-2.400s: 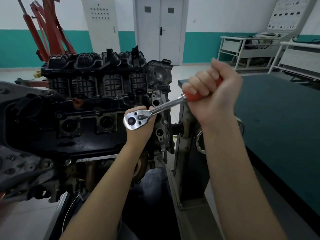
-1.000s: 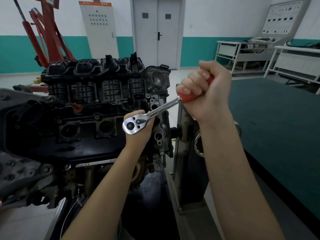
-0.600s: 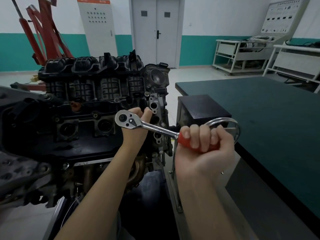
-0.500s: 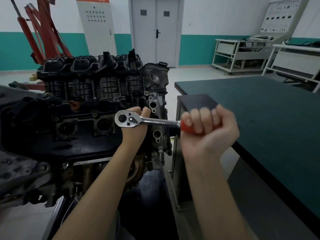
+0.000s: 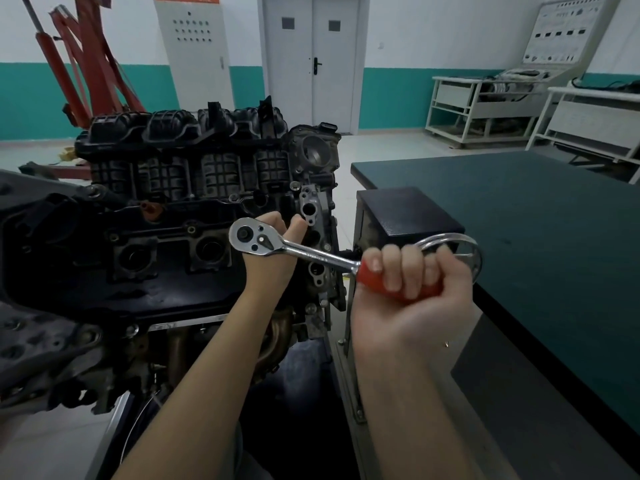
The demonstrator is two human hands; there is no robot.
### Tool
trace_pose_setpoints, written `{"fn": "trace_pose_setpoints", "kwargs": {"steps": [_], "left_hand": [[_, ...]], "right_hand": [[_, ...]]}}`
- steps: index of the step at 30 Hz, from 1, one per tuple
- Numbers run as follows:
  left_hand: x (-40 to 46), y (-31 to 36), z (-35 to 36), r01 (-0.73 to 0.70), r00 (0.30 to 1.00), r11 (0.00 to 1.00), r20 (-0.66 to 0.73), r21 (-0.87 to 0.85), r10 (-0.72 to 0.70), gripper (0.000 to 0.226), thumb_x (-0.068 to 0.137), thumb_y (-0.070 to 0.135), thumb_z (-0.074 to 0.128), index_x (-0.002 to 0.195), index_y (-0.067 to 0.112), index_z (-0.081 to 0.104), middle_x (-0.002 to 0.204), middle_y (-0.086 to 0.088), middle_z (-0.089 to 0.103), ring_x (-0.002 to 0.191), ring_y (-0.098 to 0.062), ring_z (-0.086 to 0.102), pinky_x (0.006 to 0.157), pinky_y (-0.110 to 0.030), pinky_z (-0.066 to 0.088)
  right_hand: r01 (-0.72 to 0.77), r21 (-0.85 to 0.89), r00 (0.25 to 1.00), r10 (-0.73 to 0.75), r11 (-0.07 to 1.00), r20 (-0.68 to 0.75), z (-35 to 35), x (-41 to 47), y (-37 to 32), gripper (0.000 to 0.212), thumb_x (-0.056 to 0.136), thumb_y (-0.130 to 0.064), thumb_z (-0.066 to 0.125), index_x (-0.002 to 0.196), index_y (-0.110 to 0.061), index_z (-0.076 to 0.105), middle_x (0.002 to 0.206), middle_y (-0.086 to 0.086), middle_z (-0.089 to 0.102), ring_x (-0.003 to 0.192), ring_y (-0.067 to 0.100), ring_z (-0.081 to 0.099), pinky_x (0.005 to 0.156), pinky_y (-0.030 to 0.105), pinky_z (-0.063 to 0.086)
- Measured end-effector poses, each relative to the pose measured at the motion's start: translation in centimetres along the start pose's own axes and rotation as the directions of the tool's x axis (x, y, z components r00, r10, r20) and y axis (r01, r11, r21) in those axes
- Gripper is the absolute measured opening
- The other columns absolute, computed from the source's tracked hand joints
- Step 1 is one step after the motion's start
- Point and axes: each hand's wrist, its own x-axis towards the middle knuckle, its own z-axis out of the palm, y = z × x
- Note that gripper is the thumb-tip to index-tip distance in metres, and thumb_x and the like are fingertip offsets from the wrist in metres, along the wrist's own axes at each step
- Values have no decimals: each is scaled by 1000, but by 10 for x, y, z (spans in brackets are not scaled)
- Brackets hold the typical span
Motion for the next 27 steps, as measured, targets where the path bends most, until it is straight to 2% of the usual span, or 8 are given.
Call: {"fn": "trace_pose_setpoints", "kwargs": {"steps": [2, 5, 8, 12, 16, 21, 24, 27], "left_hand": [[0, 1, -1, -9, 1000, 1000, 12, -3, 9, 44, 77, 13, 59, 47, 8, 27, 45, 3, 22, 43, -10, 18, 47, -30, 15], [3, -4, 0, 11, 1000, 999, -3, 35, -11, 52, 82, 0, 61, 49, 15, 25, 40, 15, 23, 39, -3, 19, 43, -18, 17], [5, -13, -2, -21, 1000, 993, 10, 114, 20, 58, 85, -6, 58, 49, 21, 22, 37, 14, 26, 37, -3, 24, 42, -11, 18], [2, -9, -2, -60, 996, 990, 80, 129, 50, 37, 76, 19, 58, 49, 20, 33, 41, 15, 37, 42, -3, 32, 44, -12, 25], [4, -11, -2, -25, 1000, 995, 1, 96, 25, 49, 80, 3, 60, 48, 16, 26, 41, 14, 26, 41, -3, 21, 45, -21, 18], [-1, -7, 0, -52, 999, 998, -2, 30, 52, 46, 80, 1, 61, 47, 0, 29, 45, 3, 24, 40, -2, 20, 43, -16, 20], [1, -5, 0, -35, 999, 999, 0, 4, 35, 45, 77, 8, 58, 46, 5, 26, 43, 7, 21, 41, -4, 17, 44, -18, 16], [5, -10, -2, 2, 1000, 999, -4, 40, -2, 49, 80, 1, 57, 47, 16, 25, 38, 14, 24, 40, -3, 19, 44, -19, 17]], "right_hand": [[5, 18, 1000, -5, 1000, -1, -4, -3, 0, 41, 85, -14, 38, 45, -21, 33, 40, -6, 25, 37, 11, 25, 43, 23, 35], [-34, -23, 997, 35, 999, 65, 7, 20, -5, 35, 76, -14, 44, 44, -21, 31, 38, -7, 23, 35, 10, 22, 43, 18, 30], [-151, -174, 974, 177, 973, 143, 32, 55, -12, 41, 81, -10, 43, 43, -21, 32, 36, -8, 23, 33, 9, 20, 41, 16, 28], [-245, -321, 938, 308, 915, 162, 61, 83, -11, 39, 87, -9, 42, 51, -18, 31, 36, -7, 25, 32, 8, 21, 38, 16, 27], [-155, -210, 972, 187, 965, 139, 43, 57, -8, 36, 81, -10, 45, 49, -20, 32, 38, -8, 24, 34, 9, 20, 40, 17, 26], [10, 2, 1000, -10, 1000, 10, -2, -1, -3, 44, 89, -14, 35, 45, -21, 32, 39, -6, 24, 37, 11, 23, 42, 23, 33], [18, -15, 998, -17, 1000, 64, -3, -2, -1, 42, 85, -14, 37, 44, -21, 32, 38, -6, 24, 36, 11, 23, 43, 23, 33], [-77, -138, 979, 101, 988, 179, 16, 30, -10, 39, 81, -14, 44, 44, -21, 32, 38, -7, 24, 36, 10, 22, 44, 20, 31]]}}
